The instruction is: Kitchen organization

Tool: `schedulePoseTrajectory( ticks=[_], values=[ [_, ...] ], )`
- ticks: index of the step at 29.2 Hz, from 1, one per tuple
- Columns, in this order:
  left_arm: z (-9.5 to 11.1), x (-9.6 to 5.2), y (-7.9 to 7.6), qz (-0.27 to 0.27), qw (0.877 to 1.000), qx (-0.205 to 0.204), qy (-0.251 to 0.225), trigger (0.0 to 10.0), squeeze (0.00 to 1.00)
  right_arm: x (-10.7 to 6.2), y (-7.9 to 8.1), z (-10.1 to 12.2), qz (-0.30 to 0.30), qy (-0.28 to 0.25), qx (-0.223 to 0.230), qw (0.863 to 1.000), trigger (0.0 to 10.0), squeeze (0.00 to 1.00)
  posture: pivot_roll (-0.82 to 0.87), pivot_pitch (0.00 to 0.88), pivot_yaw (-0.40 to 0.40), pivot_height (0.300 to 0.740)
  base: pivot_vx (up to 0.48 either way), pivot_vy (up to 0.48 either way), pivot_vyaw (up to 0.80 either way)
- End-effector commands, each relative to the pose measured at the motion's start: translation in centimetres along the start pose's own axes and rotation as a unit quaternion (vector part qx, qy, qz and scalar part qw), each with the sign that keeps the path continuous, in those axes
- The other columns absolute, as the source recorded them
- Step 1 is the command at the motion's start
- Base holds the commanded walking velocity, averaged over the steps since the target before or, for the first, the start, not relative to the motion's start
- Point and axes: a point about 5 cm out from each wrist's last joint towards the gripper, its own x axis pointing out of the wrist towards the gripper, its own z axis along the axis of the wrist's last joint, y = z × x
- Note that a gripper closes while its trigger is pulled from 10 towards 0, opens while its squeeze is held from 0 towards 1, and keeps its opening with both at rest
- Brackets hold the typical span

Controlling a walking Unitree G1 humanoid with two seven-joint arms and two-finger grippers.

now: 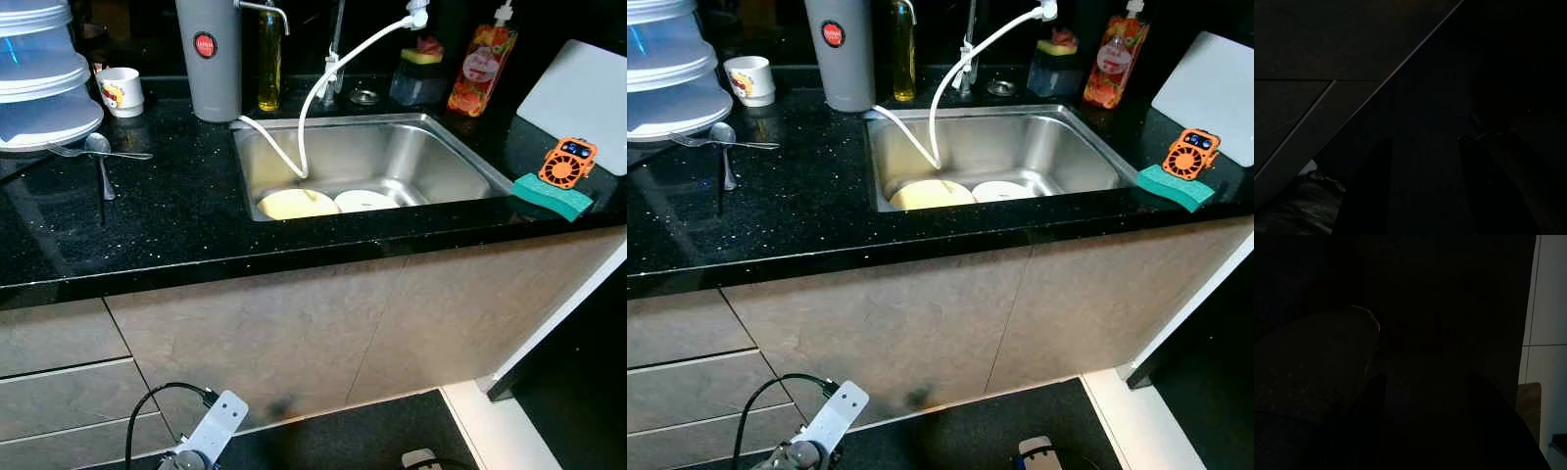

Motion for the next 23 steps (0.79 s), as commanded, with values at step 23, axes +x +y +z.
schedulePoseTrajectory(
  ticks=[23],
  values=[
    [-0.16, 0.01, -0.40, -0.002, 1.000, -0.019, 0.007, 10.0, 0.00, -0.06, -0.36, -0.19, -0.008, 0.002, 0.019, 1.000, 10.0, 0.00, -0.04, 0.000, -0.049, 0.740, 0.000, 0.000, 0.00]
  ],
)
